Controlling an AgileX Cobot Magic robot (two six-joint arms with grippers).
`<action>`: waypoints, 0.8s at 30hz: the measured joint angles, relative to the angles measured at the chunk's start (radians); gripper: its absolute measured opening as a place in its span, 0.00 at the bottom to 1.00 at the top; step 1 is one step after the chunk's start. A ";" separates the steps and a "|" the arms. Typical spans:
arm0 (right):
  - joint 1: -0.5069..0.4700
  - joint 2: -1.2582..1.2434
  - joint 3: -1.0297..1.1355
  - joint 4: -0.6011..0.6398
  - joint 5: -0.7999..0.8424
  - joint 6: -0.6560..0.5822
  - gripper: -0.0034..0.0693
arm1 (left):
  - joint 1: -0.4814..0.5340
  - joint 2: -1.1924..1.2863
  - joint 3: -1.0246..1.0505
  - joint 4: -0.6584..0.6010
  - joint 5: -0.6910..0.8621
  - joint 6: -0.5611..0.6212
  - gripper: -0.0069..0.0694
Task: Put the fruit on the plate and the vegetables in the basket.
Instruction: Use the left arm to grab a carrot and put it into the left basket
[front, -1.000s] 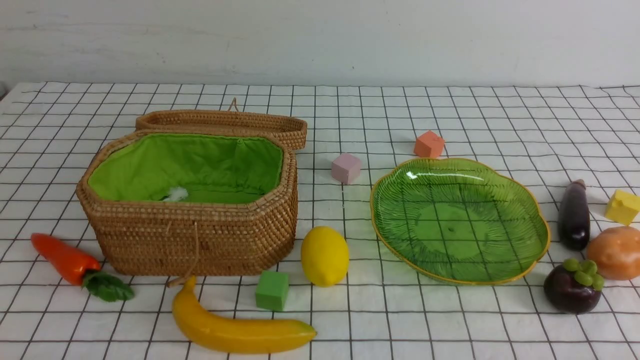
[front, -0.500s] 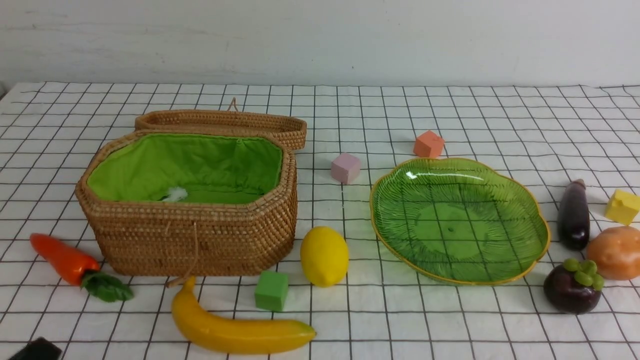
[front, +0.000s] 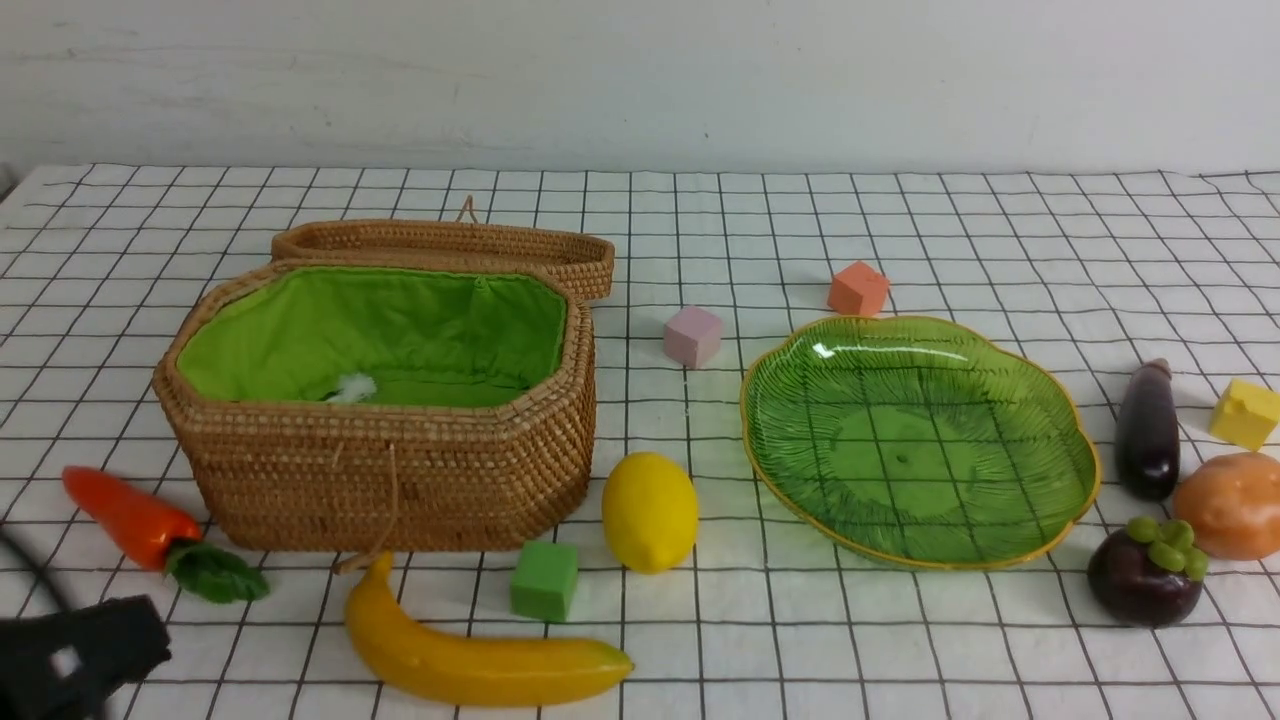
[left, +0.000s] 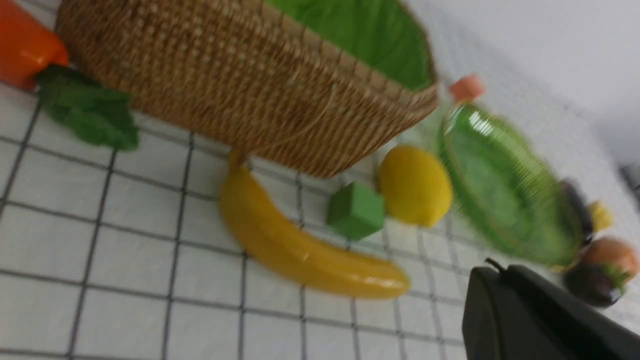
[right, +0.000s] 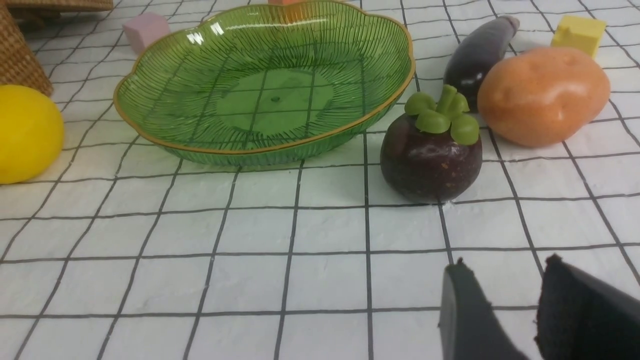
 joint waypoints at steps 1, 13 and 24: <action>0.000 0.000 0.000 0.000 0.000 0.000 0.37 | 0.000 0.114 -0.076 0.035 0.089 0.002 0.07; 0.000 0.000 0.012 0.324 -0.103 0.187 0.37 | 0.000 0.421 -0.291 0.046 0.301 0.129 0.07; 0.042 0.146 -0.301 0.585 0.157 0.067 0.19 | 0.000 0.442 -0.358 0.192 0.313 0.042 0.07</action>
